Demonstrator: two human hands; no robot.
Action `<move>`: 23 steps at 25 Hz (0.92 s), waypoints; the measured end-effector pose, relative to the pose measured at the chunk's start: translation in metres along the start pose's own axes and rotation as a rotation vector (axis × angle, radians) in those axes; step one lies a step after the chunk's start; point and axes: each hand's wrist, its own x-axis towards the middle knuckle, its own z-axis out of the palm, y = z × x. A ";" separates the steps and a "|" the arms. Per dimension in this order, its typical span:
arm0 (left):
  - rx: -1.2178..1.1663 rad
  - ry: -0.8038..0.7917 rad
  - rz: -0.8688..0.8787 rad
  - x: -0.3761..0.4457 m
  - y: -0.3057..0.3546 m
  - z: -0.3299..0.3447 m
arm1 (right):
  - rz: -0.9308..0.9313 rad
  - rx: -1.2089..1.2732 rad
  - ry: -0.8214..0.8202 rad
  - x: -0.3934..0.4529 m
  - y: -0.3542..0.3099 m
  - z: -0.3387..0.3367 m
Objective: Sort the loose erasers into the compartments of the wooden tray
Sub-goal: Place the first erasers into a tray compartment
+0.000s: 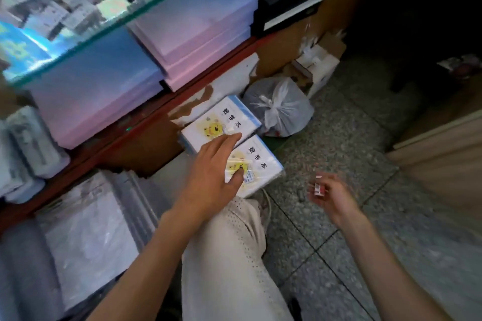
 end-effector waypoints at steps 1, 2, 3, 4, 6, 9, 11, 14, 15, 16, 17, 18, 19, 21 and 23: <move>0.000 -0.033 0.005 0.015 0.000 0.010 | 0.044 -0.016 0.047 0.016 0.013 -0.011; -0.005 -0.074 -0.004 0.032 -0.001 0.020 | 0.087 -0.049 0.086 0.030 0.024 -0.020; -0.004 -0.118 -0.011 0.049 -0.004 0.032 | 0.121 -0.111 0.132 0.048 0.038 -0.029; 0.001 -0.161 -0.006 0.066 -0.008 0.046 | 0.147 -0.182 0.178 0.066 0.052 -0.036; 0.020 -0.241 0.026 0.096 -0.021 0.076 | 0.135 -0.350 0.271 0.108 0.081 -0.049; 0.082 -0.329 0.084 0.127 -0.045 0.115 | 0.110 -0.674 0.269 0.160 0.120 -0.060; 0.139 -0.333 0.143 0.142 -0.064 0.138 | 0.124 -0.841 0.254 0.189 0.144 -0.060; 0.210 -0.255 0.207 0.150 -0.090 0.163 | 0.084 -0.989 0.242 0.234 0.167 -0.051; 0.201 -0.229 0.203 0.150 -0.095 0.170 | 0.074 -1.015 0.256 0.248 0.172 -0.047; 0.183 -0.198 0.198 0.148 -0.101 0.176 | 0.057 -1.046 0.269 0.260 0.177 -0.044; 0.168 -0.171 0.192 0.146 -0.106 0.180 | 0.052 -1.065 0.292 0.270 0.180 -0.040; 0.154 -0.158 0.178 0.143 -0.112 0.185 | 0.052 -1.089 0.316 0.280 0.184 -0.037; 0.145 -0.154 0.158 0.139 -0.119 0.190 | 0.051 -1.112 0.340 0.288 0.188 -0.035; 0.145 -0.154 0.133 0.133 -0.128 0.195 | 0.057 -1.135 0.379 0.296 0.194 -0.033; 0.160 -0.156 0.136 0.130 -0.136 0.196 | 0.033 -1.092 0.401 0.296 0.194 -0.032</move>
